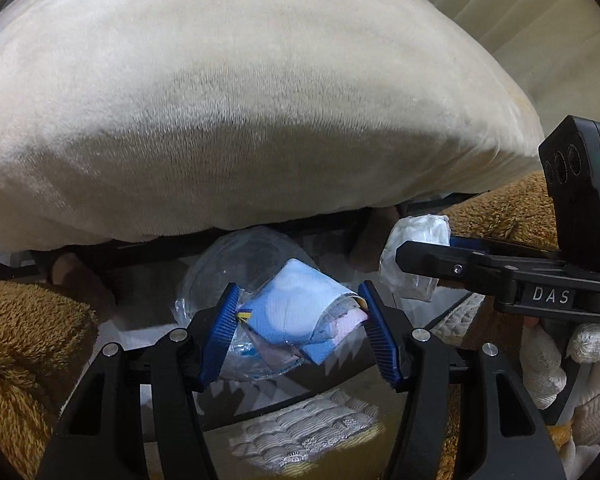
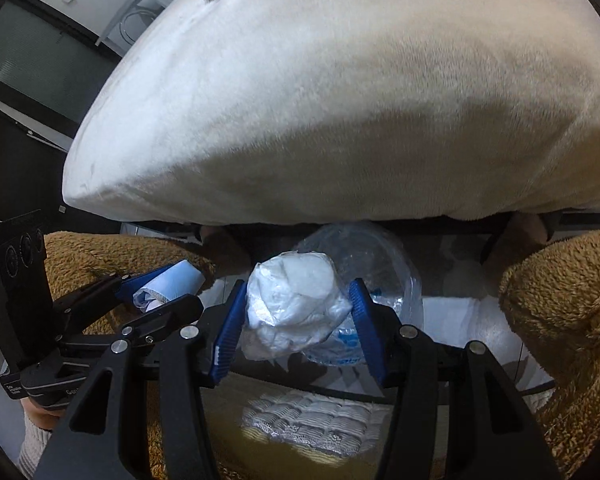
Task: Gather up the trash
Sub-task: 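Open the right tool over the bin while the left tool releases the blue wrapper, then raise both open tools back over the bed toward the remaining trash, then grasp the red-labeled bottle with the right tool while the left tool grasps the white crumpled wrapper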
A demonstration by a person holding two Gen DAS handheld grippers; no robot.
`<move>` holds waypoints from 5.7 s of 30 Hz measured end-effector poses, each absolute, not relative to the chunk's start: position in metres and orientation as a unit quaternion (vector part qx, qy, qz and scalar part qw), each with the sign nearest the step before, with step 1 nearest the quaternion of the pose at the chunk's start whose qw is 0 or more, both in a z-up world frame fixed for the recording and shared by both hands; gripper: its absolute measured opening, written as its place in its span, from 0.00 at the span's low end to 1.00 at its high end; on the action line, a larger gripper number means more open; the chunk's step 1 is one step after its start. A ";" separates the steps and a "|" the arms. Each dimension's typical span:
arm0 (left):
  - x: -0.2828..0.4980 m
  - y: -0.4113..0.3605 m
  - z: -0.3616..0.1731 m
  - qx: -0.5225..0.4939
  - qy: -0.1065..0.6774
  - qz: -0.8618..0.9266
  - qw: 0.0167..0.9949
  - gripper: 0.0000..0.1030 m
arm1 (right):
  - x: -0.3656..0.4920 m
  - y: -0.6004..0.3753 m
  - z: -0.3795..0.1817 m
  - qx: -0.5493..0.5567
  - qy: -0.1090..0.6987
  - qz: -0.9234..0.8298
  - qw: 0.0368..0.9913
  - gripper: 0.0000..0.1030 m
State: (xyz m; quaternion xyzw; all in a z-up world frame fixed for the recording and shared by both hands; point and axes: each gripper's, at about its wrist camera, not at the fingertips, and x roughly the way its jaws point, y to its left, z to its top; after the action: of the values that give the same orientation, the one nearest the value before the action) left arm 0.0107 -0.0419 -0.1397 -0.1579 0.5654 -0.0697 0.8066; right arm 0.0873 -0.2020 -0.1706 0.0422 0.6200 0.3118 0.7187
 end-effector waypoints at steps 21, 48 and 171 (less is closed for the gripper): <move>0.034 -0.038 -0.211 -0.185 0.685 -0.047 0.703 0.57 | 0.113 -0.191 -0.241 0.055 0.729 0.243 0.637 0.51; 0.033 -0.026 -0.200 -0.197 0.660 -0.026 0.724 0.78 | 0.116 -0.192 -0.228 0.072 0.714 0.247 0.651 0.65; 0.237 0.068 -0.045 0.012 0.381 -0.015 0.924 0.89 | 0.284 -0.129 -0.047 -0.026 0.367 0.369 0.853 0.60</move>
State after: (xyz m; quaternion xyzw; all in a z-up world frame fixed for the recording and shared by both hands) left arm 0.2368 0.0684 -0.0450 0.0121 0.3810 -0.0147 0.9244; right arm 0.2843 -0.1287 -0.0468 -0.0264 0.3675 0.3688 0.8533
